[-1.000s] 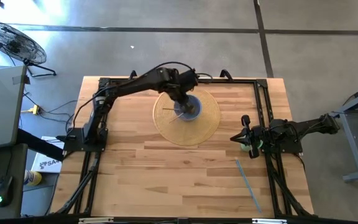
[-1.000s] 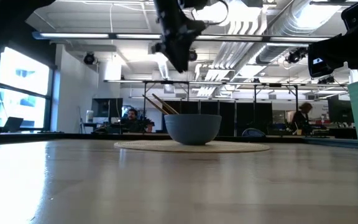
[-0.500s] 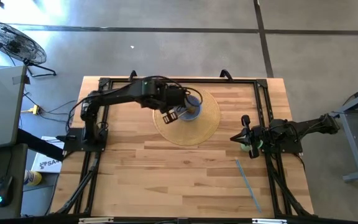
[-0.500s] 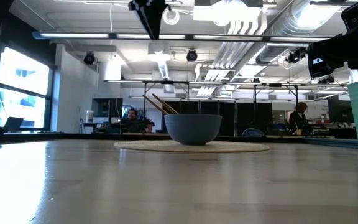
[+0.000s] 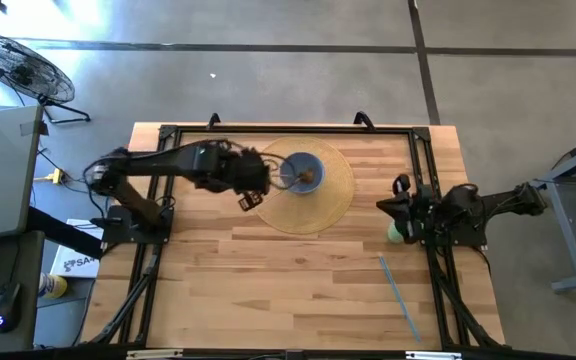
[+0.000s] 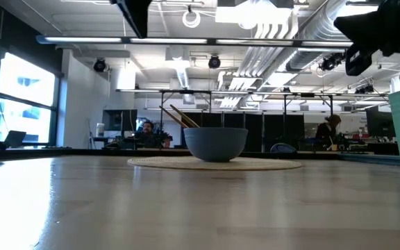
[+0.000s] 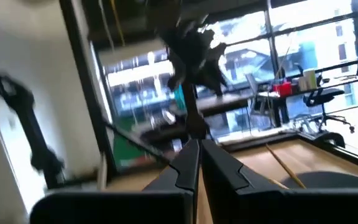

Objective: Pick & Place Utensil
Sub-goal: Put the green cup on the brown mat to the top right of the blue bowl

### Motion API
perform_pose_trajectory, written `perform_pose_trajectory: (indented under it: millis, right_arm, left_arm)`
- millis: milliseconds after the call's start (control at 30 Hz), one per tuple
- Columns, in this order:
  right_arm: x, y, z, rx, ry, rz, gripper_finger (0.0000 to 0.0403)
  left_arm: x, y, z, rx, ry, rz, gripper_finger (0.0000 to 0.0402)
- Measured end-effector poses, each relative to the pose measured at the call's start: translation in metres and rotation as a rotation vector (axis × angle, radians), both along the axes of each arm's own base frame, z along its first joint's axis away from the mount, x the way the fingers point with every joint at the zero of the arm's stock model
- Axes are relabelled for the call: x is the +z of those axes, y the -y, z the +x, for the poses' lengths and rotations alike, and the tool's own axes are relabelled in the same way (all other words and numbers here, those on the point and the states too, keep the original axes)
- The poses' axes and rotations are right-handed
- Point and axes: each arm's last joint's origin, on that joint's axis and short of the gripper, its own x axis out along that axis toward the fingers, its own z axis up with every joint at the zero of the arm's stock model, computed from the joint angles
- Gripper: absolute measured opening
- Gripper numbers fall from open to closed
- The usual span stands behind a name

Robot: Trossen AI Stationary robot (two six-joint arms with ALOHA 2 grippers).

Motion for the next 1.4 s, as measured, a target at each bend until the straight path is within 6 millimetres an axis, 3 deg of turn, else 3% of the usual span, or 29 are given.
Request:
perform_pose_trajectory:
  millis: [267, 467, 600, 833, 933, 1200, 1400]
  right_arm:
    - [0.004, 0.002, 0.0, -0.033, 0.043, 0.095, 0.0012]
    - [0.008, 0.001, 0.009, -0.085, -0.097, 0.172, 0.0005]
    - [0.028, -0.004, 0.023, -0.084, -0.212, 0.172, 0.0002]
    - [0.05, -0.016, 0.048, -0.153, -0.609, 0.156, 0.0001]
    - [0.062, -0.022, 0.053, -0.188, -0.772, 0.212, 0.0001]
    - [0.104, -0.045, 0.073, -0.24, -1.003, 0.233, 0.0]
    - [0.116, -0.058, 0.084, -0.389, -1.335, 0.282, 0.0]
  left_arm:
    - [-0.03, 0.032, -0.044, -0.118, 0.227, -0.089, 0.0096]
    - [-0.052, 0.05, -0.058, -0.266, 0.39, -0.12, 0.0096]
    - [-0.064, 0.054, -0.06, -0.288, 0.479, -0.129, 0.0096]
    - [-0.084, 0.061, -0.049, -0.297, 0.659, -0.053, 0.0096]
    - [-0.087, 0.063, -0.057, -0.262, 0.667, 0.014, 0.0096]
    - [-0.073, 0.073, -0.094, -0.23, 0.782, 0.059, 0.0096]
    - [-0.081, 0.079, -0.107, -0.247, 0.799, 0.02, 0.0096]
